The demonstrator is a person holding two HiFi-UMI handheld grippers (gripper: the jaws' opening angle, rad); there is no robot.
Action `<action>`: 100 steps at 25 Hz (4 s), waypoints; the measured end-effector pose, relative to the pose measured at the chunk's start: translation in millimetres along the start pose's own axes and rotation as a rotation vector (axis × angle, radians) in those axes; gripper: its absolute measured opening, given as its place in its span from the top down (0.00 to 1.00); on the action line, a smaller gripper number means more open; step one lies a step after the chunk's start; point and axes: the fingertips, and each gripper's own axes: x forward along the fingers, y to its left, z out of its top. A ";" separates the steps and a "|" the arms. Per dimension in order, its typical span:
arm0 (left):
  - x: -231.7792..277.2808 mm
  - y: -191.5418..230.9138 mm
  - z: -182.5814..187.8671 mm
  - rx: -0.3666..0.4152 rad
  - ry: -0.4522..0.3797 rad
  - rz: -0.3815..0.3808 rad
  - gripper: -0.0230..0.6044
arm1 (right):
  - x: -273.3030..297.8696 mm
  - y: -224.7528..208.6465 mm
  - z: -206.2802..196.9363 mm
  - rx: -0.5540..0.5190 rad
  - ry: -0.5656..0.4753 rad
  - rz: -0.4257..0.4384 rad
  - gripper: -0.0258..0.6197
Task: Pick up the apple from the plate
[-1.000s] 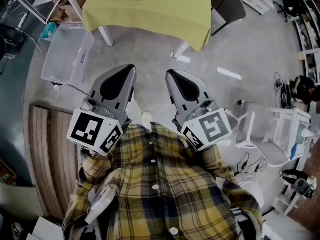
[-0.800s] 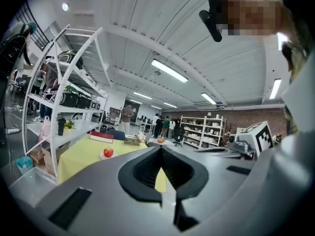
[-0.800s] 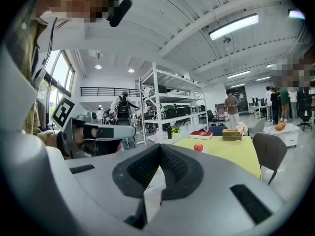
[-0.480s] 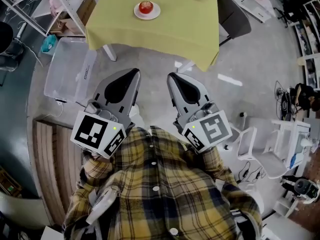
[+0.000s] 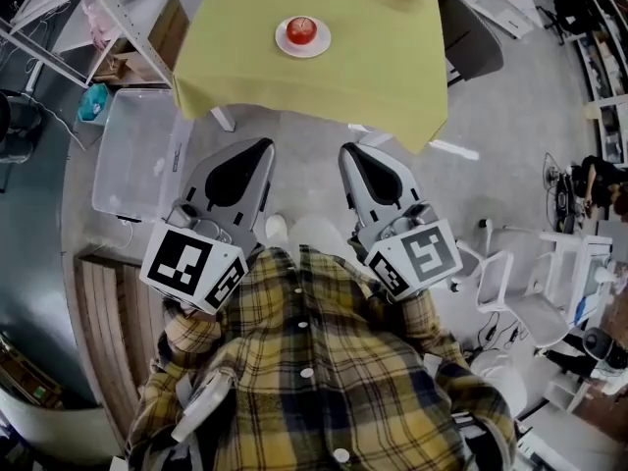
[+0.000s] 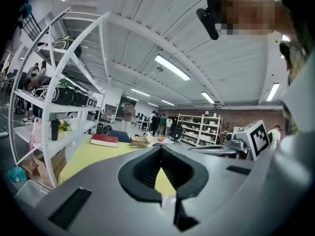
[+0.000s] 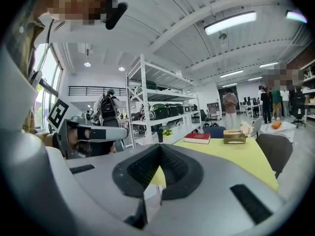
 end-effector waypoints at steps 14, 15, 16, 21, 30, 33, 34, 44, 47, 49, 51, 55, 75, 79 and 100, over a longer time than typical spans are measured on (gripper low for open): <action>49.1 79.9 0.8 -0.048 0.014 0.029 0.95 | 89.5 -38.4 -2.4 0.005 0.053 0.013 0.96; 56.8 85.9 3.8 -0.047 0.013 0.030 0.95 | 98.2 -44.5 0.8 0.002 0.051 0.017 0.96; 65.1 92.1 7.4 -0.046 0.010 0.031 0.95 | 107.0 -51.3 4.1 0.000 0.049 0.018 0.96; 114.9 118.8 30.7 -0.042 -0.004 0.040 0.95 | 146.0 -91.1 21.0 -0.009 0.053 0.036 0.96; 188.3 145.3 60.3 -0.025 -0.033 0.075 0.95 | 190.9 -158.1 47.8 -0.030 0.037 0.079 0.96; 196.8 148.7 63.3 -0.024 -0.027 0.091 0.95 | 198.4 -166.5 50.8 -0.027 0.038 0.096 0.96; 198.8 150.8 63.8 -0.024 -0.025 0.095 0.95 | 201.1 -167.7 51.7 -0.026 0.037 0.100 0.96; 220.2 184.2 69.7 -0.015 -0.004 0.045 0.95 | 237.7 -175.0 57.1 -0.014 0.027 0.061 0.96; 228.4 199.2 75.7 -0.013 0.002 0.004 0.95 | 253.9 -177.3 60.4 -0.005 0.026 0.023 0.96; 234.6 212.1 80.0 -0.012 0.008 -0.027 0.95 | 267.3 -178.0 63.0 0.000 0.026 -0.006 0.96; 241.6 226.4 83.5 -0.011 0.020 -0.062 0.95 | 281.8 -179.1 65.3 0.007 0.028 -0.039 0.96; 257.9 252.4 88.1 -0.010 0.050 -0.147 0.95 | 308.1 -184.5 70.5 0.032 0.014 -0.122 0.96; 328.1 289.9 67.3 0.026 0.226 -0.501 0.95 | 349.5 -229.8 50.7 0.131 0.086 -0.472 0.96; 336.1 281.6 54.0 0.044 0.245 -0.500 0.95 | 340.6 -237.2 41.5 0.141 0.099 -0.476 0.96; 354.4 265.3 18.4 0.061 0.267 -0.500 0.95 | 331.0 -261.5 17.2 0.153 0.136 -0.427 0.96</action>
